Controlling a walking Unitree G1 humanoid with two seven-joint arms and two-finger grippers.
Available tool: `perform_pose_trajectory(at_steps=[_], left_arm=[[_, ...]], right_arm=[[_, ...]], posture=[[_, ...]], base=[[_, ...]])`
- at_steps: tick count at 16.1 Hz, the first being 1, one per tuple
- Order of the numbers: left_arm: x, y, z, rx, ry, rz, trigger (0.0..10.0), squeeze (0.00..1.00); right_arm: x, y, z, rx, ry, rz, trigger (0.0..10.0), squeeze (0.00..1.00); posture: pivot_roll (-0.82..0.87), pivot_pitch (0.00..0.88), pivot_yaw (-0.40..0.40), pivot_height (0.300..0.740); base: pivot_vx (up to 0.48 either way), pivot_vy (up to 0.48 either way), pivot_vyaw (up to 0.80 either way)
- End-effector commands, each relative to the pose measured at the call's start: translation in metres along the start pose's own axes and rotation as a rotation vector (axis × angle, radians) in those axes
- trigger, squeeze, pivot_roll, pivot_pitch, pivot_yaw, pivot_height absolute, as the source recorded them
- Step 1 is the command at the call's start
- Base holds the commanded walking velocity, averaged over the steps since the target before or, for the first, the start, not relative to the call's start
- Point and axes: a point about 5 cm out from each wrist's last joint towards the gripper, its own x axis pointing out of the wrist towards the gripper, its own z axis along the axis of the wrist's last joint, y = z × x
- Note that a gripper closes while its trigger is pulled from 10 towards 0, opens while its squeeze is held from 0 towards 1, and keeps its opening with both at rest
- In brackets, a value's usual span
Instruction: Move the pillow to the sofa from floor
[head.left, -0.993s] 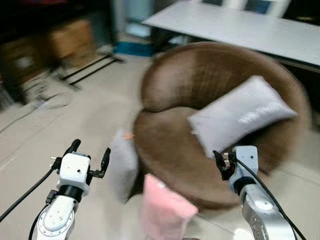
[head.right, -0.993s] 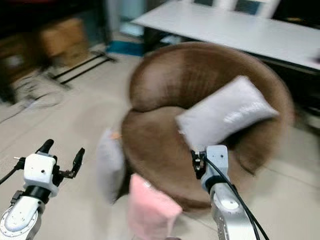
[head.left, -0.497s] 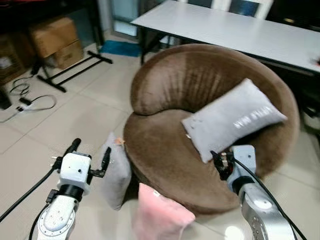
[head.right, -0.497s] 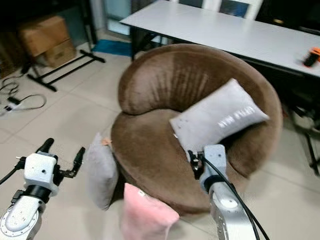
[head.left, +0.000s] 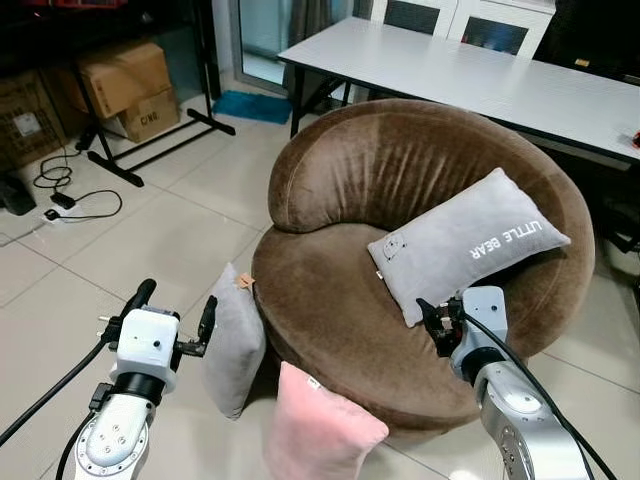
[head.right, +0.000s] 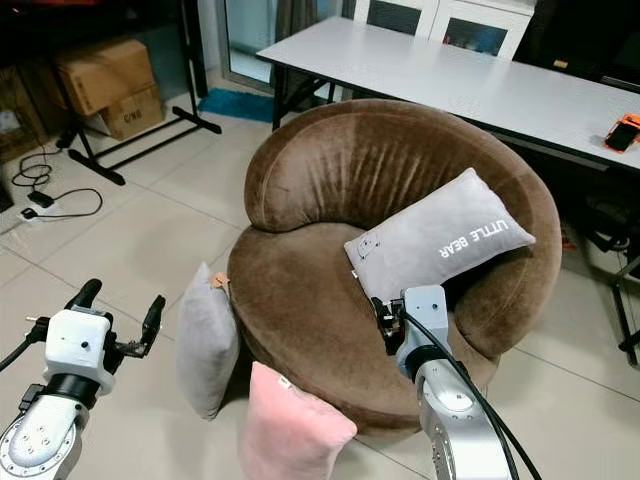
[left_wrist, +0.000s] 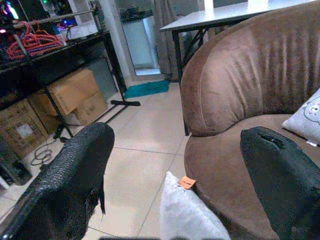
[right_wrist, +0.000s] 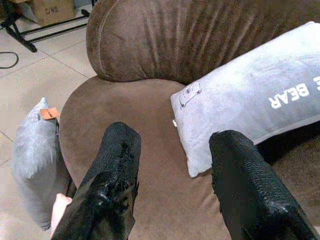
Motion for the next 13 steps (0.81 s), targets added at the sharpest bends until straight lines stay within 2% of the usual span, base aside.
perform_pose_trajectory(at_steps=[1, 3, 12, 13], left_arm=[[0.0003, -0.0033, 0.005, 0.009, -0.024, -0.008, 10.0, 0.0], [0.0008, -0.0037, 0.0051, 0.007, -0.025, -0.005, 10.0, 0.0], [-0.0008, -0.0047, 0.0047, 0.006, -0.025, 0.013, 10.0, 0.0], [-0.0007, -0.0047, 0.0043, -0.007, -0.024, 0.019, 10.0, 0.0]], right_arm=[[0.0013, -0.0002, -0.0003, -0.01, 0.002, 0.002, 10.0, 0.0], [0.002, -0.0003, 0.0004, -0.016, -0.001, 0.005, 10.0, 0.0], [0.0035, -0.002, 0.0007, -0.033, 0.007, 0.021, 10.0, 0.0], [0.0036, -0.002, 0.0006, -0.034, 0.007, 0.021, 10.0, 0.0]], posture=[[0.01, 0.001, -0.051, 0.74], [0.01, 0.0, -0.055, 0.74], [0.01, 0.0, -0.068, 0.74], [0.01, 0.0, -0.068, 0.74]], base=[[0.0, 0.0, 0.0], [0.0, -0.129, 0.0], [0.0, -0.352, 0.0], [0.0, 0.0, 0.0]])
